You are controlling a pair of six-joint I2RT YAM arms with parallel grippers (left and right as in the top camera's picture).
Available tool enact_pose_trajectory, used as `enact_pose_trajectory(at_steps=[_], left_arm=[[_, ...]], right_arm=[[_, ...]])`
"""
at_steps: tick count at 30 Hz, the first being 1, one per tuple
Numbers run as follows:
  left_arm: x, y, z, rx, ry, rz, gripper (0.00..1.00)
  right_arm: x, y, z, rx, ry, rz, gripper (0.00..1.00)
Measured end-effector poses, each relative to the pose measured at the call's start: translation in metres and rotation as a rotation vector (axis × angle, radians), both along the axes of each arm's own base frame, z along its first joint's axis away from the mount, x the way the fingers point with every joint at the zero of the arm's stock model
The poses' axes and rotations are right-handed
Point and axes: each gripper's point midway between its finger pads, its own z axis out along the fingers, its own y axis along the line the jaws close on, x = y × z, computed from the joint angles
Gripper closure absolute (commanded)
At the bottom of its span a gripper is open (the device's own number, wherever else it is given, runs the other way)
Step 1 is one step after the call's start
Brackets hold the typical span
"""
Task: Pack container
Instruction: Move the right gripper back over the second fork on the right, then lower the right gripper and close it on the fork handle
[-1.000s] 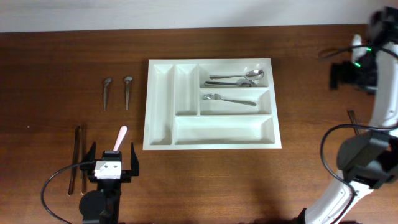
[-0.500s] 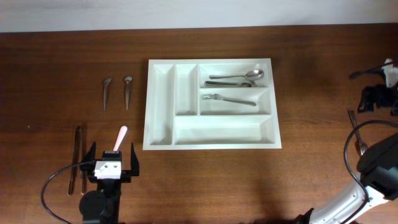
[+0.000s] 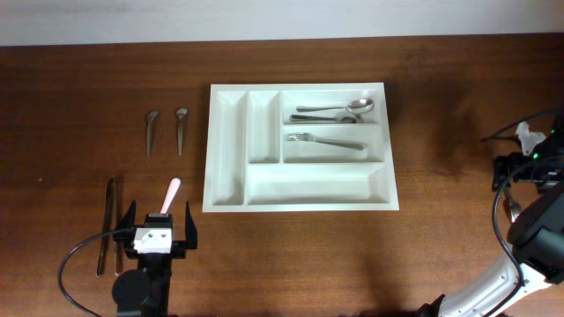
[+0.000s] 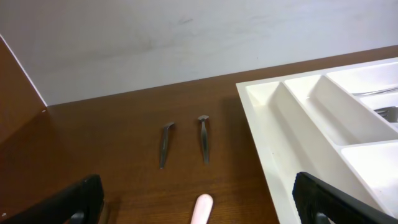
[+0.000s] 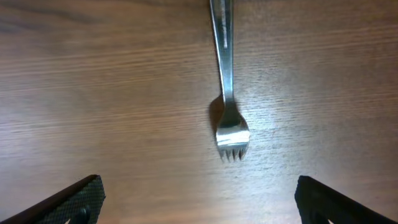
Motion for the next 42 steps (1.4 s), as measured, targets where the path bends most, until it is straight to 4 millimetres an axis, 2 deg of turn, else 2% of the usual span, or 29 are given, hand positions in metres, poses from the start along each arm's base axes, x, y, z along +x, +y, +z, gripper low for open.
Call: enact_pose_trajectory(at_steps=[5, 13, 25, 34, 42], left_arm=[[0.0, 0.0, 0.0, 0.0, 0.0, 0.0, 0.01], [0.0, 0.0, 0.0, 0.0, 0.0, 0.0, 0.01], [0.0, 0.0, 0.0, 0.0, 0.0, 0.0, 0.01], [0.0, 0.0, 0.0, 0.0, 0.0, 0.0, 0.01], [0.0, 0.0, 0.0, 0.0, 0.0, 0.0, 0.01]], right_arm=[[-0.002, -0.003, -0.017, -0.025, 0.003, 0.01, 0.01], [-0.01, 0.005, -0.031, 0.02, 0.026, 0.105, 0.01], [0.01, -0.004, -0.037, -0.008, -0.051, 0.125, 0.01], [0.004, 0.001, -0.071, 0.046, 0.014, 0.093, 0.01], [0.01, -0.002, -0.072, 0.036, -0.015, 0.092, 0.01]])
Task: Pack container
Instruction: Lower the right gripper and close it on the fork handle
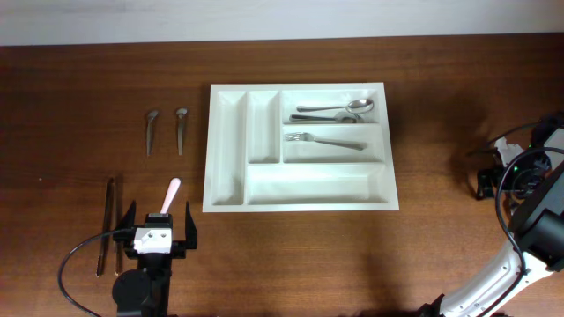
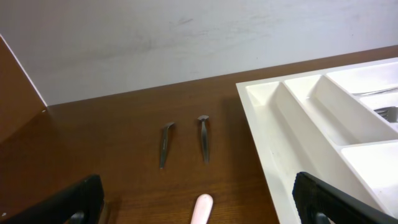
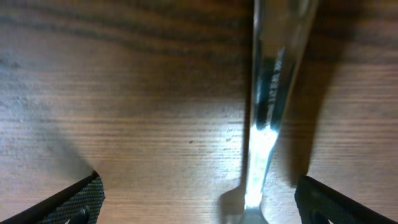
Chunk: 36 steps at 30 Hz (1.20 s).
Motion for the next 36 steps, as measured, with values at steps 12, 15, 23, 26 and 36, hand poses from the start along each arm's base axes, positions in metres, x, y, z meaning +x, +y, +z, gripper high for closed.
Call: enact_pose_trajectory(at_steps=[12, 15, 23, 26, 36], left_arm=[[0.0, 0.0, 0.0, 0.0, 0.0, 0.0, 0.01], [0.0, 0.0, 0.0, 0.0, 0.0, 0.0, 0.01], [0.0, 0.0, 0.0, 0.0, 0.0, 0.0, 0.01], [0.0, 0.0, 0.0, 0.0, 0.0, 0.0, 0.01], [0.0, 0.0, 0.0, 0.0, 0.0, 0.0, 0.01]], right_arm=[[0.01, -0.003, 0.0, -0.005, -0.046, -0.002, 0.16], [0.011, -0.002, 0.0, 0.002, -0.049, -0.004, 0.29], [0.012, -0.002, 0.0, 0.0, -0.053, -0.007, 0.65], [0.012, -0.002, 0.0, 0.0, -0.052, -0.003, 0.76], [0.012, -0.003, 0.0, -0.004, -0.051, -0.009, 0.83]])
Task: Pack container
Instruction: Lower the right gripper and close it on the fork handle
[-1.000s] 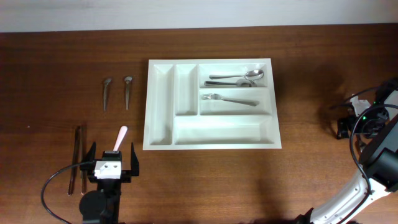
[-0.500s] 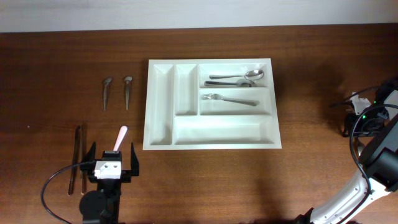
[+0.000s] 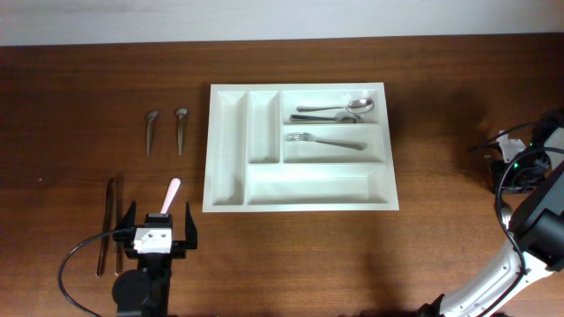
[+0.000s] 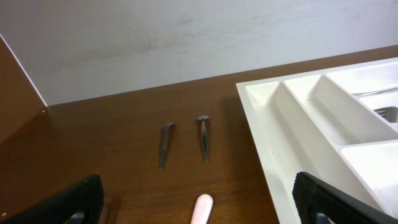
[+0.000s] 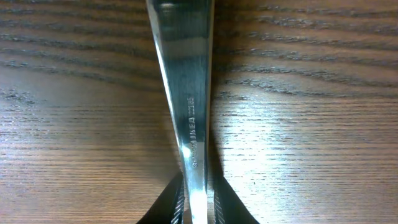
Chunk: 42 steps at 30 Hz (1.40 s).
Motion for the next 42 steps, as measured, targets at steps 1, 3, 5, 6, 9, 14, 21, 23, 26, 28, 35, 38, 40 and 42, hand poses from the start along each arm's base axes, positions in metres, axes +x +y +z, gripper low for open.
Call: enact_pose_trajectory(at_steps=[1, 3, 5, 6, 9, 14, 21, 23, 26, 28, 35, 38, 40, 42], left_arm=[[0.0, 0.0, -0.0001, 0.0, 0.0, 0.0, 0.01], [0.0, 0.0, -0.0001, 0.0, 0.0, 0.0, 0.01], [0.0, 0.0, -0.0001, 0.0, 0.0, 0.0, 0.01], [0.0, 0.0, -0.0001, 0.0, 0.0, 0.0, 0.01], [0.0, 0.0, -0.0001, 0.0, 0.0, 0.0, 0.01], [0.0, 0.0, -0.0001, 0.0, 0.0, 0.0, 0.01], [0.0, 0.0, -0.0001, 0.0, 0.0, 0.0, 0.01], [0.0, 0.0, -0.0001, 0.0, 0.0, 0.0, 0.01], [0.0, 0.0, -0.0001, 0.0, 0.0, 0.0, 0.01], [0.0, 0.0, -0.0001, 0.0, 0.0, 0.0, 0.01], [0.0, 0.0, 0.0, 0.0, 0.0, 0.0, 0.01], [0.0, 0.0, -0.0001, 0.0, 0.0, 0.0, 0.01], [0.0, 0.0, -0.0001, 0.0, 0.0, 0.0, 0.01], [0.0, 0.0, -0.0001, 0.0, 0.0, 0.0, 0.01]], right_arm=[[0.0, 0.0, 0.0, 0.0, 0.0, 0.001, 0.83], [-0.0002, -0.0003, 0.0, -0.001, 0.001, 0.0, 0.83], [-0.0005, -0.0011, 0.0001, -0.006, 0.003, 0.001, 0.84], [-0.0006, -0.0016, 0.0001, -0.009, 0.004, 0.001, 0.83], [-0.0012, -0.0032, 0.0003, -0.017, 0.008, 0.002, 0.83], [-0.0017, -0.0042, 0.0002, -0.023, 0.012, 0.001, 0.82], [-0.0018, -0.0043, 0.0, -0.023, 0.013, 0.001, 0.81], [-0.0017, -0.0044, 0.0, -0.024, 0.012, 0.002, 0.81], [-0.0017, -0.0043, -0.0001, -0.023, 0.013, 0.001, 0.81], [-0.0015, -0.0045, 0.0, -0.024, 0.012, 0.001, 0.82], [-0.0015, -0.0037, -0.0001, -0.019, 0.011, 0.003, 0.9], [-0.0015, -0.0037, -0.0001, -0.019, 0.012, 0.002, 0.96], [-0.0016, -0.0037, -0.0001, -0.02, 0.012, 0.002, 0.96], [-0.0015, -0.0037, -0.0001, -0.02, 0.011, 0.001, 0.96]])
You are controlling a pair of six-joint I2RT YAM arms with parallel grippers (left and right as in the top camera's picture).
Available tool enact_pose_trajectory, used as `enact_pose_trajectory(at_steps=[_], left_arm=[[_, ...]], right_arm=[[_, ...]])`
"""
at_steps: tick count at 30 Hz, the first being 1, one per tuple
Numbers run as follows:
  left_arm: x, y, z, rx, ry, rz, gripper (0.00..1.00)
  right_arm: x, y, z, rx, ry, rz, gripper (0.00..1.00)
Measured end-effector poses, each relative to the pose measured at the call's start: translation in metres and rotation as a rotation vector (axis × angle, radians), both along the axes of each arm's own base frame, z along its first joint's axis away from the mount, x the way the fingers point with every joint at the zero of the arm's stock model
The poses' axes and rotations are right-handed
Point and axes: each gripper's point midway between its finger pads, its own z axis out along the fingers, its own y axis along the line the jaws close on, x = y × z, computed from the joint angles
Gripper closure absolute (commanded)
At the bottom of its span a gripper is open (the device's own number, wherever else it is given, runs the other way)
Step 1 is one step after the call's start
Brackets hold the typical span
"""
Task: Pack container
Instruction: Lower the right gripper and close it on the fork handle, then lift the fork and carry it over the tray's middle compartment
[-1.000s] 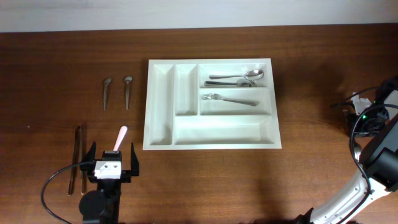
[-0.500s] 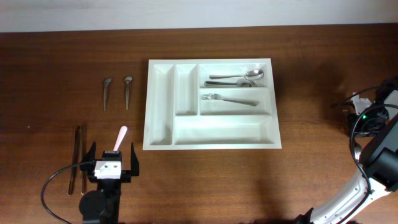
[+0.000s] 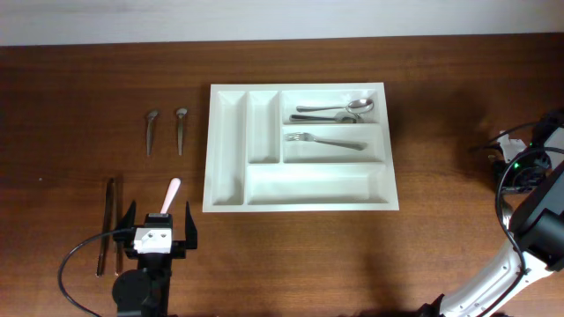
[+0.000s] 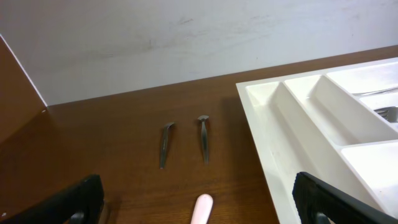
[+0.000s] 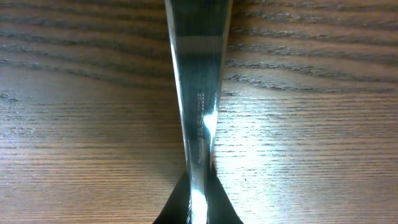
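Observation:
A white cutlery tray lies mid-table, with a fork and spoons in its right-hand compartments. At the far right my right gripper is down at the table. The right wrist view shows its dark fingertips shut on the steel handle of a fork, close over the wood. My left gripper stands open at the front left, astride the tip of a pink-handled utensil.
Two small spoons lie left of the tray, and also show ahead in the left wrist view. Two thin dark utensils lie at the left gripper's left. The tray's left wall stands right of the left gripper.
The fork handle sits slightly further right in the right wrist view, and the fingers remain shut on it. The left arm and everything else are as before.
My right gripper was open well above a fork on the table at the far right. It then stood open, low and astride the handle. After that it was shut on the handle, and it holds it now. The left arm stayed still throughout.

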Motion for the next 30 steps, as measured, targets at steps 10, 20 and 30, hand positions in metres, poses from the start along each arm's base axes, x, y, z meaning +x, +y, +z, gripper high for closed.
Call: enact_pose_trajectory(at_steps=[10, 20, 30], left_arm=[[0.0, 0.0, 0.0, 0.0, 0.0, 0.0, 0.01], [0.0, 0.0, 0.0, 0.0, 0.0, 0.0, 0.01], [0.0, 0.0, 0.0, 0.0, 0.0, 0.0, 0.01]], right_arm=[[0.005, -0.002, 0.001, -0.006, -0.02, -0.071, 0.96], [0.058, 0.011, 0.035, -0.014, -0.087, -0.329, 0.96], [0.166, 0.103, 0.125, 0.067, -0.355, -0.48, 0.96]])
